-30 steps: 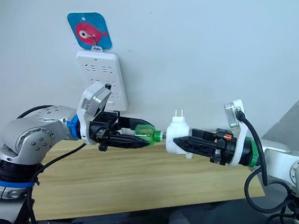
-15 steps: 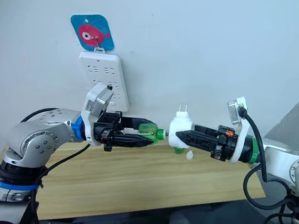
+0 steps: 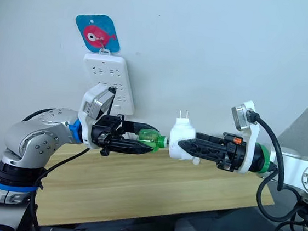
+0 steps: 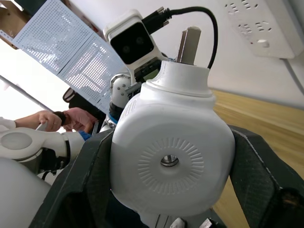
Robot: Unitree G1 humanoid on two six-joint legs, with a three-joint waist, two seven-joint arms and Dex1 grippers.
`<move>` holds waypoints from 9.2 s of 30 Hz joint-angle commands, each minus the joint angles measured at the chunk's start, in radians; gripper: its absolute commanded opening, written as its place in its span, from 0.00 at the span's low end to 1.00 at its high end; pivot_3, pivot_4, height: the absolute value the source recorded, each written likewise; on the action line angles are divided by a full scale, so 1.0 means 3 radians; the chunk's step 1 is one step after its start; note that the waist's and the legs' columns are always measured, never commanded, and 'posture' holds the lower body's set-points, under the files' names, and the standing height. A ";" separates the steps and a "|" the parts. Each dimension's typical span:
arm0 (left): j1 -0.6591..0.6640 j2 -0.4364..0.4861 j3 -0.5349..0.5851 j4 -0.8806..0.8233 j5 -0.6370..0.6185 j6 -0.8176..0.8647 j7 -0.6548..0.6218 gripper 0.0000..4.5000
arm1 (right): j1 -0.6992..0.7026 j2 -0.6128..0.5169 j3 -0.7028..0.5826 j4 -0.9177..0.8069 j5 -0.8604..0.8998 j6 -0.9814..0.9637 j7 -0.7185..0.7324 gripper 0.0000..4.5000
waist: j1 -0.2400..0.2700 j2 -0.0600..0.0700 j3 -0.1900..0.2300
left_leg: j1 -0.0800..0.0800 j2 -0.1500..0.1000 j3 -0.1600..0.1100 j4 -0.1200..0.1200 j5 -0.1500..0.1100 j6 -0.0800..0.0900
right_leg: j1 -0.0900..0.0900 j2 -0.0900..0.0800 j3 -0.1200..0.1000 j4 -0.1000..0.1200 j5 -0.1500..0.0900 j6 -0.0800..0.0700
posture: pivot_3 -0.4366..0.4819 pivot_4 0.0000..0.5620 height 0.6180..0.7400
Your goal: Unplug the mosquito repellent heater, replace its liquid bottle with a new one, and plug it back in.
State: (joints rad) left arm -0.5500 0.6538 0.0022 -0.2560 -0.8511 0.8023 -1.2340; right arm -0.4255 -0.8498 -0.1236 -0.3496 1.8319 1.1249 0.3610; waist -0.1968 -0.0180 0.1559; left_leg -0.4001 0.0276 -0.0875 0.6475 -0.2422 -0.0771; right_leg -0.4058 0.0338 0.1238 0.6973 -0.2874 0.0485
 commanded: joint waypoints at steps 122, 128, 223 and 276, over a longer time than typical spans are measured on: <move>0.0061 -0.0918 -0.0206 0.0056 0.0381 -0.0710 0.0685 0.51 | -0.0498 -0.0593 0.0418 -0.0071 0.0463 0.0054 -0.0561 1.00 | 0.0007 -0.0001 -0.0001 | -0.0001 0.0000 0.0004 -0.0001 0.0000 0.0000 | 0.0000 0.0001 0.0005 -0.0005 -0.0002 0.0003 | 0.23 0.16 1.00; 0.0063 -0.0964 -0.0116 0.0078 0.0298 -0.0653 0.0788 0.51 | -0.0478 -0.0664 0.0339 -0.0288 0.0221 0.0150 -0.0204 1.00 | 0.0006 0.0000 -0.0001 | 0.0000 0.0001 0.0004 -0.0002 0.0000 0.0000 | 0.0000 0.0001 0.0005 -0.0005 -0.0002 0.0003 | 0.23 0.15 1.00; 0.0117 -0.0152 -0.0133 0.0003 0.0119 -0.0230 -0.0086 0.51 | -0.1067 0.0122 0.0334 -0.0017 -0.2422 0.0079 0.0972 0.00 | -0.0074 0.0000 -0.0020 | 0.0002 0.0001 0.0002 -0.0003 0.0000 0.0000 | -0.0001 0.0000 0.0002 -0.0003 0.0002 -0.0005 | 0.22 0.14 1.00; -0.0039 -0.0383 0.0072 0.0127 -0.0163 -0.0042 0.0612 0.51 | -0.0716 0.0343 0.0114 -0.0311 -0.0887 0.0502 0.0194 0.00 | -0.0078 0.0001 -0.0021 | 0.0001 0.0001 0.0002 -0.0003 0.0000 0.0000 | 0.0000 0.0000 0.0002 -0.0002 0.0001 -0.0002 | 0.23 0.14 1.00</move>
State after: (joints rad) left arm -0.5633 0.5354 0.0457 -0.2248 -0.9534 0.7946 -1.0938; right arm -0.6093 -0.7639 -0.0936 -0.3835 1.4805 1.3087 0.3860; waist -0.2203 -0.0178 0.1496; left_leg -0.3998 0.0278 -0.0870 0.6467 -0.2423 -0.0771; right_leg -0.4060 0.0339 0.1245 0.6967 -0.2871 0.0479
